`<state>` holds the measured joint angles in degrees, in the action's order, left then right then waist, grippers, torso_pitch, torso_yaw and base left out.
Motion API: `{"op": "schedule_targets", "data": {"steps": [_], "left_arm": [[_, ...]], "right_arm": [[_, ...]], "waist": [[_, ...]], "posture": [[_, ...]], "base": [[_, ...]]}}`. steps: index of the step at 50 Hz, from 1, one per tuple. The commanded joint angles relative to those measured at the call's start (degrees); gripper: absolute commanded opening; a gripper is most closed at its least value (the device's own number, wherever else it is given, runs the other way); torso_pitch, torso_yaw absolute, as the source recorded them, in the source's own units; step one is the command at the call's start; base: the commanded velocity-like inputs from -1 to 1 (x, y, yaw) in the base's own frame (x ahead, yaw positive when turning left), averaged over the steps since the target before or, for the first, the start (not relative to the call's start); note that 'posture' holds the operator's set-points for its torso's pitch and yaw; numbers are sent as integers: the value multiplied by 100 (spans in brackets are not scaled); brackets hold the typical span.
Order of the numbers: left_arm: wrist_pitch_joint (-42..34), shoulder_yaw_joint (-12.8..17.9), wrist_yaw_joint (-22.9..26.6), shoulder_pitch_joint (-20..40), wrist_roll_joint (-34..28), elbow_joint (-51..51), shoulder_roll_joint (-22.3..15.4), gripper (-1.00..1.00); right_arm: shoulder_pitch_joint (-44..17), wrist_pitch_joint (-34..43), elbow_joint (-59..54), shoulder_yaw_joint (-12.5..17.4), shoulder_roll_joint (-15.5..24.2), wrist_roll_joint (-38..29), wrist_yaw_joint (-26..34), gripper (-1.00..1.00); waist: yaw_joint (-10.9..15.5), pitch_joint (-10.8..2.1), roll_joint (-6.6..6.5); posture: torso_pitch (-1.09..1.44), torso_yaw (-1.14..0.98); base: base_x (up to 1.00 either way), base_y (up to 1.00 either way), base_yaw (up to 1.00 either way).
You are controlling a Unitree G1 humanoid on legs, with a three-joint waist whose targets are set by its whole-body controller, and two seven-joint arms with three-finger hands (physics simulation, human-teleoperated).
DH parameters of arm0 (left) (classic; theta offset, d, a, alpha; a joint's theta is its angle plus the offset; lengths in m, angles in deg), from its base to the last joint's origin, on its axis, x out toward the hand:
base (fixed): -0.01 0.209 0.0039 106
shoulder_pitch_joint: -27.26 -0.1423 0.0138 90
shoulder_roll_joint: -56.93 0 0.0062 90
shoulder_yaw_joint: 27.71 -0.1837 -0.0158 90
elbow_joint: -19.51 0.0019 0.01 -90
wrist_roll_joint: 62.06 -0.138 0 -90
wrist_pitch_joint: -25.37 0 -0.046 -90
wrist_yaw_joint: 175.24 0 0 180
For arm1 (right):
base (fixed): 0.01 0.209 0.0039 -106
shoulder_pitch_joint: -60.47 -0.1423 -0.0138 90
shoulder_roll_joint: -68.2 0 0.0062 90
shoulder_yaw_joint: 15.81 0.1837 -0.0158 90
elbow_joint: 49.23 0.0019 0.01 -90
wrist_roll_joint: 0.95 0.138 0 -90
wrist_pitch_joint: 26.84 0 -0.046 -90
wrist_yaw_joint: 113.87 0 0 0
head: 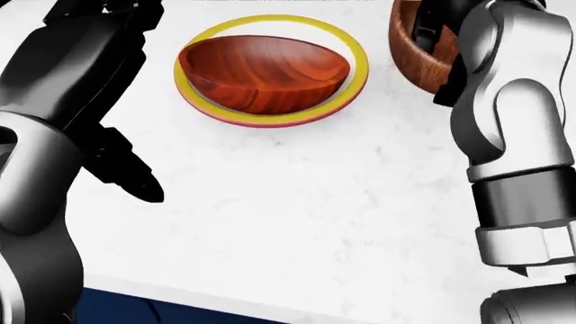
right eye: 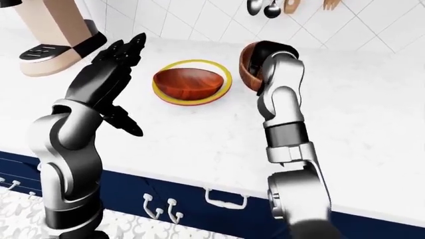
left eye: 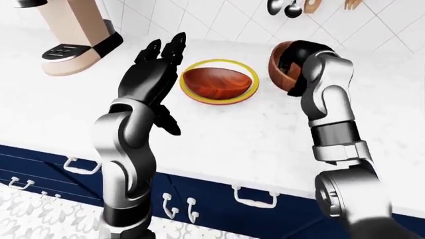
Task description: Stack the bowls from largest to smallest.
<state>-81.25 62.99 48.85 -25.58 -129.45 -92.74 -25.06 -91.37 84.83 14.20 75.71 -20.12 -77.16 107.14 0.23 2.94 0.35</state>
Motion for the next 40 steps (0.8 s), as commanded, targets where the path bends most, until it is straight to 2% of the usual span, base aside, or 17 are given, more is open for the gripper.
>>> {"op": "schedule_targets", "data": {"steps": [1,5,14,22,30,40], "left_arm": [[54,60,-111,173,21,-181,-53,100],[19,84,-10,173,29,-283,-86,100],[-60,205,20,136,198,-386,-179,100],[-115,379,38,20,418,-519,-425,100],[-125,458,-61,-119,568,-537,-548,100],[-111,544,-193,-207,713,-463,-666,100]], "right_arm": [[-524,-36,215,33,64,-75,-117,-100],[-1083,-7,0,0,-64,-11,-166,-100],[-2283,27,-1322,-244,-659,365,-1043,-100],[-2666,-116,-2083,-348,-1106,773,-1482,-100],[-2823,-121,-2419,-477,-1439,1108,-1516,-100],[-2676,-59,-2191,-582,-1523,1239,-947,-100]], "waist": [[6,-206,23],[-7,-189,6],[-34,-177,-52],[-28,-159,-94],[-24,-158,-135],[-24,-152,-152]], "posture": [[0,0],[0,0],[0,0],[0,0],[0,0],[0,0]], "base": [[0,0,0],[0,0,0],[0,0,0],[0,0,0],[0,0,0],[0,0,0]]}}
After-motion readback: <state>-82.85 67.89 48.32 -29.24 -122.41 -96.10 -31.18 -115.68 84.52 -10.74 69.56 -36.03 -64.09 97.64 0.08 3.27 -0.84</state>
